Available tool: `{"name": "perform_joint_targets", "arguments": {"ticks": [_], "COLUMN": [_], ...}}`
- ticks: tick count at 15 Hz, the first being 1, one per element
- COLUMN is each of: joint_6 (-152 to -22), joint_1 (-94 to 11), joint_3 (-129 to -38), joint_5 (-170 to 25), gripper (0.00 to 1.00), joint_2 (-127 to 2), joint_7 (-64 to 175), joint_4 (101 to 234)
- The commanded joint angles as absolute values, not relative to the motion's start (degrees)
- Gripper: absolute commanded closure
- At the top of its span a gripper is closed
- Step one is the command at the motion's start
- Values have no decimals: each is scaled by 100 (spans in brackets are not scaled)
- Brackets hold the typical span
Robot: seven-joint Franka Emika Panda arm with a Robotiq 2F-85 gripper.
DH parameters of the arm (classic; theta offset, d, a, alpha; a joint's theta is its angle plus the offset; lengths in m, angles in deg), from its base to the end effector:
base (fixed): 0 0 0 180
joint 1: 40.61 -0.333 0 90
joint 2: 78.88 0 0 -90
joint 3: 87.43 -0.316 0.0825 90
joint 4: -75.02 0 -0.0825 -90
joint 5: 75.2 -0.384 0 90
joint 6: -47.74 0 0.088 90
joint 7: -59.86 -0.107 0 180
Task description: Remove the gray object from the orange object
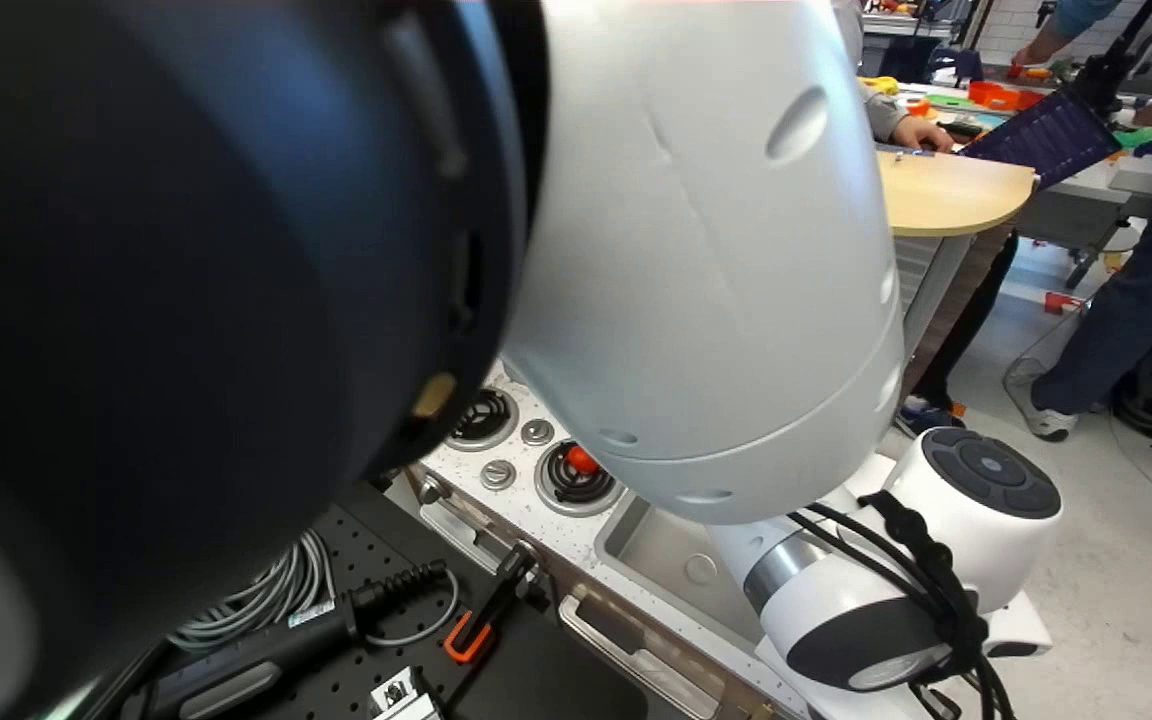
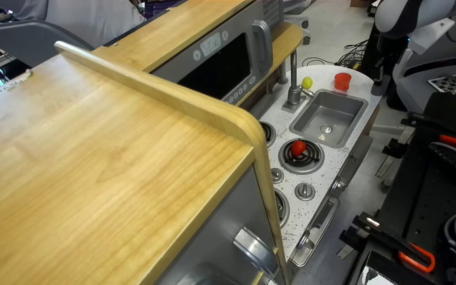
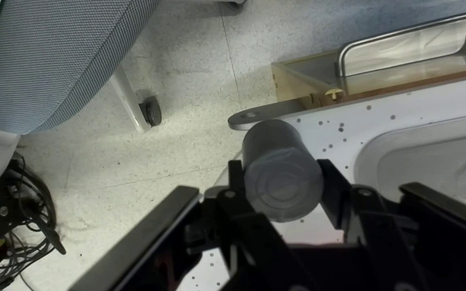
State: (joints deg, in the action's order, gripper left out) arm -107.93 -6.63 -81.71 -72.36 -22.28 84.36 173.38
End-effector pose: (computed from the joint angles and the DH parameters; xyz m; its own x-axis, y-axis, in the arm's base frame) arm 0.4928 -0.4036 0.0216 0.9839 -0.1756 -0.0337 -0.1715 -0.9802 0.0990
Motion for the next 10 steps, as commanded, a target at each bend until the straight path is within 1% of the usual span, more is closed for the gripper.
{"name": "perform_joint_targets", "arguments": {"ticks": [1, 7, 8, 9, 10], "joint_6": [-10710, -10484, -10435, -10391, -10336], "joint_1": [-637, -636, -661, -679, -686], "joint_3": [-8324, -8559, -8531, -8499, -8481], "joint_5": [-7296, -7348, -7337, -7331, -7329], "gripper": [77, 77, 59, 27, 27], "joint_2": [-1954, -1860, -1842, -1825, -1827], "joint_7": [8363, 8403, 8373, 8347, 8334], "joint_4": [16916, 16636, 16600, 16563, 16538]}}
